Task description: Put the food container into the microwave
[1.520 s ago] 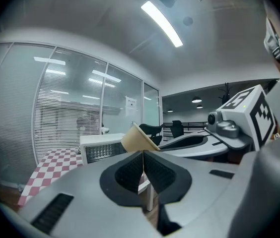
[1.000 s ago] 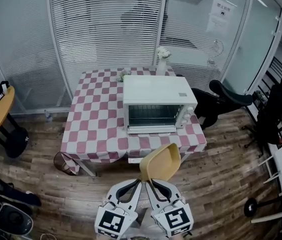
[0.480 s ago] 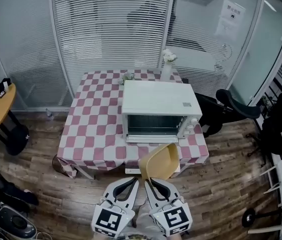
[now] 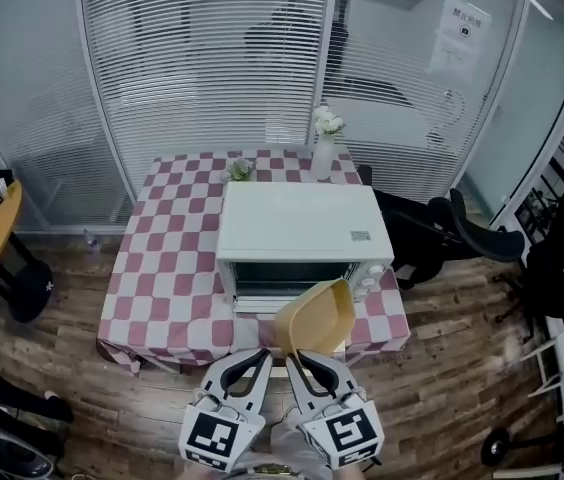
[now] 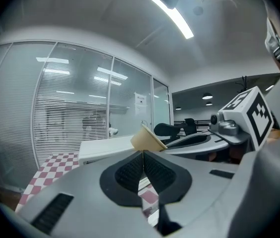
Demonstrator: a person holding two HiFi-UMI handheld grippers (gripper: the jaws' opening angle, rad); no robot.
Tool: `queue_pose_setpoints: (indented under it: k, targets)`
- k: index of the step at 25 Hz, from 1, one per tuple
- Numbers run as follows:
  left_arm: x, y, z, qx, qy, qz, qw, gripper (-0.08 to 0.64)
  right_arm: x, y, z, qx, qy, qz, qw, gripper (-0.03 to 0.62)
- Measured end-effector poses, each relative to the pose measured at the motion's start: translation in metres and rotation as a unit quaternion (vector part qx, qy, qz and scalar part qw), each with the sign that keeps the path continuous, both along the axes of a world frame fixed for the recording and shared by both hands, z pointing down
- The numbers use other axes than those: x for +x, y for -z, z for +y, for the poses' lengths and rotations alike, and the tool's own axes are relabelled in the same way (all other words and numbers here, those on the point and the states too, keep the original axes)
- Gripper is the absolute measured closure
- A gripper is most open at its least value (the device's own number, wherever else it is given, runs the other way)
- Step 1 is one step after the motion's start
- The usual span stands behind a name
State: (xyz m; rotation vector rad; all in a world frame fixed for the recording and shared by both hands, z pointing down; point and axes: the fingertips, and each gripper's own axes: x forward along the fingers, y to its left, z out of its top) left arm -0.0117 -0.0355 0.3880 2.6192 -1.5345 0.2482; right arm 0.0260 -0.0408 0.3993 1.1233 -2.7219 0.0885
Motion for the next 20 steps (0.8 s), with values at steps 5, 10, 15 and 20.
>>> queue_pose_setpoints:
  k: [5,10,15,20]
  targets:
    - [0.015,0.002,-0.025,0.001,0.003,-0.003,1.0,0.546,0.015,0.0,-0.028,-0.002,0.004,-0.005,1.0,0.579]
    - [0.031,0.003,-0.05,0.001,0.012,-0.004,0.9999,0.546,0.029,0.003,-0.05,-0.01,0.015,-0.003,1.0,0.58]
    - [0.048,0.0,-0.074,0.005,0.024,-0.003,0.9997,0.546,0.042,-0.005,-0.06,-0.023,0.04,0.011,0.999,0.58]
    - [0.057,-0.011,-0.085,-0.004,0.041,0.0,0.9992,0.546,0.051,-0.013,-0.068,-0.024,0.061,0.01,0.998,0.58]
